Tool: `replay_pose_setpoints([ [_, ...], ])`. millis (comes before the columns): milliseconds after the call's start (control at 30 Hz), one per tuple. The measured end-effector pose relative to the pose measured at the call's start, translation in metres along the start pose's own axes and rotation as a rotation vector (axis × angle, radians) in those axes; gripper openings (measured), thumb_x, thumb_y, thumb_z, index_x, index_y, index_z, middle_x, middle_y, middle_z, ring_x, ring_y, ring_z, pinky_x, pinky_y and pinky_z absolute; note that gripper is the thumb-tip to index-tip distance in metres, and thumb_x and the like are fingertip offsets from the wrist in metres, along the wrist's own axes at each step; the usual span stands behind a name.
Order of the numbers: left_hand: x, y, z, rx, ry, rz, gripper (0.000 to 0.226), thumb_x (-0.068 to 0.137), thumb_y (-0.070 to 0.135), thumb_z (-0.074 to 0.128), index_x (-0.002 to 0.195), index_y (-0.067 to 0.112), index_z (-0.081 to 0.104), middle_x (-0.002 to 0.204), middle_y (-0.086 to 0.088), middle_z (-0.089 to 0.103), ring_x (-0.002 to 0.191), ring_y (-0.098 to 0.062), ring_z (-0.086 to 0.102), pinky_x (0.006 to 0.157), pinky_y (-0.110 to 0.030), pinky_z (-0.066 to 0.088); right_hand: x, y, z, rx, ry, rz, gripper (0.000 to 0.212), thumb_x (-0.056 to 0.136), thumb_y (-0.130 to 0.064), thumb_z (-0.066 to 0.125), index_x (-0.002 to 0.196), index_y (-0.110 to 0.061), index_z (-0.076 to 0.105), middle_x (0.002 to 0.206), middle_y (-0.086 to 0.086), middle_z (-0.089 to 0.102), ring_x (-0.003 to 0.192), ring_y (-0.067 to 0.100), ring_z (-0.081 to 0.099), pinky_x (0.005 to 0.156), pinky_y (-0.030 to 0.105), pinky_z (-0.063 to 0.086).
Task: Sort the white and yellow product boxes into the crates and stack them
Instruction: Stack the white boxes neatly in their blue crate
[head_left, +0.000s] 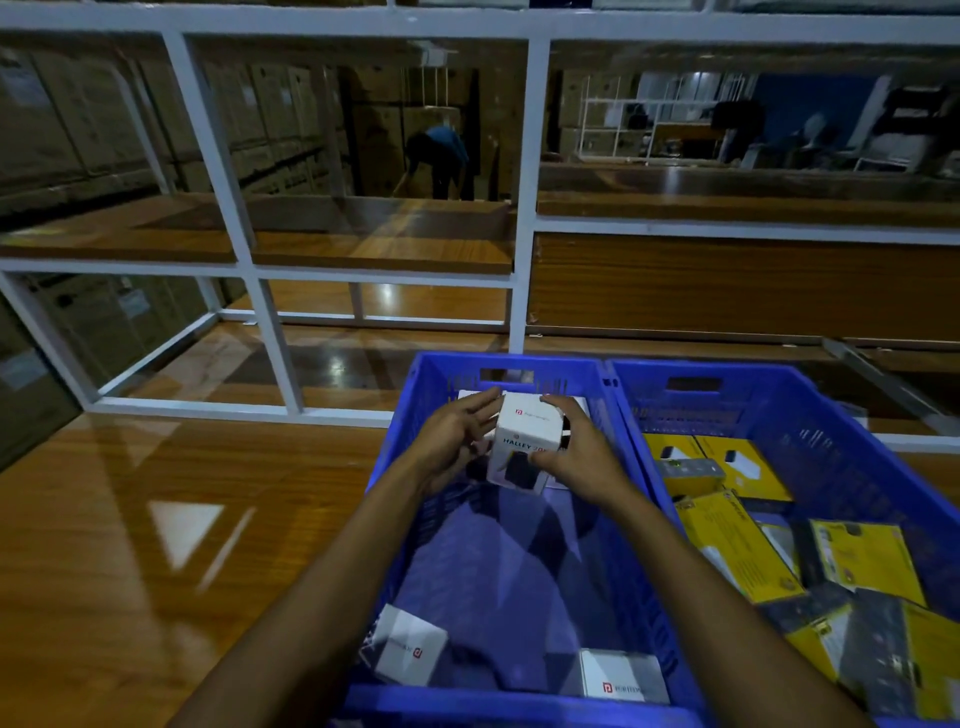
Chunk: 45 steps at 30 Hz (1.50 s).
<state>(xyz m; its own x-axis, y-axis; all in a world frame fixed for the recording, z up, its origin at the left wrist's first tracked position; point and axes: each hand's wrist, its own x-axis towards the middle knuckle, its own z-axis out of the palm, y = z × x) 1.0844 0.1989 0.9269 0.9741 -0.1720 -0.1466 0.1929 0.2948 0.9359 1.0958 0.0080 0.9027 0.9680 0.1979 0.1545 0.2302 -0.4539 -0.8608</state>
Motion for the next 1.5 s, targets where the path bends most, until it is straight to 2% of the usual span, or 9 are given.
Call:
replay_pose_setpoints([
  [100,0.011,-0.011,-0.006,-0.020,0.101,-0.107,0.044,0.091,-0.001,0.033,0.129,0.005,0.055,0.123,-0.012,0.068,0.115,-0.031,0.063,0.102,-0.047,0.049,0.001,0.004,-0.002,-0.077,-0.038,0.015,0.072,0.075,-0.003,0.079,0.136,-0.020,0.045,0.126,0.006,0.060,0.112,0.021,0.061,0.082,0.038,0.060],
  [233,0.013,-0.026,-0.004,0.062,0.103,-0.329,0.017,0.097,0.016,0.037,0.101,0.010,0.053,0.064,-0.004,0.047,0.046,-0.016,0.054,0.054,-0.033,0.053,0.005,0.017,-0.001,-0.319,-0.087,0.060,0.070,0.072,-0.011,0.080,0.132,-0.019,0.046,0.124,0.010,0.058,0.111,0.028,0.059,0.080,0.040,0.057],
  [400,0.022,-0.053,0.015,0.078,0.063,-0.391,0.027,0.099,0.021,0.041,0.114,0.010,0.060,0.101,-0.014,0.059,0.086,-0.031,0.061,0.068,-0.052,0.059,0.008,0.030,0.002,-0.557,-0.179,0.116,0.059,0.077,-0.012,0.076,0.128,-0.012,0.048,0.121,0.017,0.058,0.107,0.036,0.059,0.072,0.033,0.047],
  [533,0.031,-0.056,0.023,0.051,0.158,-0.362,0.028,0.100,0.020,0.038,0.113,0.008,0.060,0.101,-0.014,0.063,0.094,-0.033,0.061,0.091,-0.058,0.051,0.016,0.031,0.004,-0.640,-0.140,0.140,0.050,0.083,-0.011,0.070,0.127,-0.010,0.048,0.121,0.019,0.058,0.107,0.039,0.060,0.071,0.036,0.046],
  [700,0.043,-0.053,0.026,0.009,0.157,-0.377,0.029,0.100,0.022,0.036,0.096,0.006,0.060,0.093,-0.016,0.064,0.078,-0.031,0.061,0.097,-0.053,0.048,0.022,0.030,0.000,-1.007,-0.156,0.070,0.043,0.089,-0.008,0.061,0.131,-0.008,0.049,0.134,0.022,0.046,0.113,0.042,0.056,0.080,0.041,0.050],
  [800,0.052,-0.060,0.030,0.005,0.147,-0.406,0.035,0.101,0.025,0.034,0.082,0.005,0.056,0.067,-0.013,0.063,0.061,-0.027,0.058,0.079,-0.043,0.051,0.023,0.027,0.000,-1.317,-0.093,-0.112,0.028,0.091,-0.006,0.053,0.118,-0.008,0.061,0.134,0.021,0.045,0.120,0.042,0.048,0.079,0.040,0.051],
  [1133,0.071,-0.068,0.034,-0.003,0.094,-0.491,0.046,0.101,0.036,0.034,0.112,-0.005,0.051,0.093,-0.021,0.058,0.082,-0.034,0.058,0.076,-0.039,0.050,0.039,0.028,-0.004,-1.419,-0.322,-0.159,0.028,0.097,-0.002,0.047,0.123,-0.002,0.054,0.122,0.017,0.064,0.111,0.035,0.064,0.081,0.042,0.053],
  [1300,0.070,-0.067,0.033,-0.015,0.092,-0.476,0.067,0.098,0.041,0.038,0.140,-0.011,0.041,0.138,-0.030,0.049,0.100,-0.038,0.061,0.092,-0.044,0.049,0.038,0.029,-0.002,-1.373,-0.290,-0.091,0.031,0.097,-0.003,0.048,0.129,-0.002,0.050,0.125,0.017,0.062,0.113,0.033,0.063,0.081,0.040,0.053],
  [1500,0.058,-0.066,0.036,-0.033,0.092,-0.451,0.037,0.098,0.033,0.041,0.102,-0.001,0.054,0.087,-0.020,0.061,0.074,-0.031,0.061,0.069,-0.037,0.053,0.025,0.021,-0.001,-1.351,-0.262,-0.040,0.030,0.097,-0.006,0.050,0.127,-0.004,0.051,0.128,0.016,0.057,0.115,0.033,0.061,0.084,0.039,0.052],
])
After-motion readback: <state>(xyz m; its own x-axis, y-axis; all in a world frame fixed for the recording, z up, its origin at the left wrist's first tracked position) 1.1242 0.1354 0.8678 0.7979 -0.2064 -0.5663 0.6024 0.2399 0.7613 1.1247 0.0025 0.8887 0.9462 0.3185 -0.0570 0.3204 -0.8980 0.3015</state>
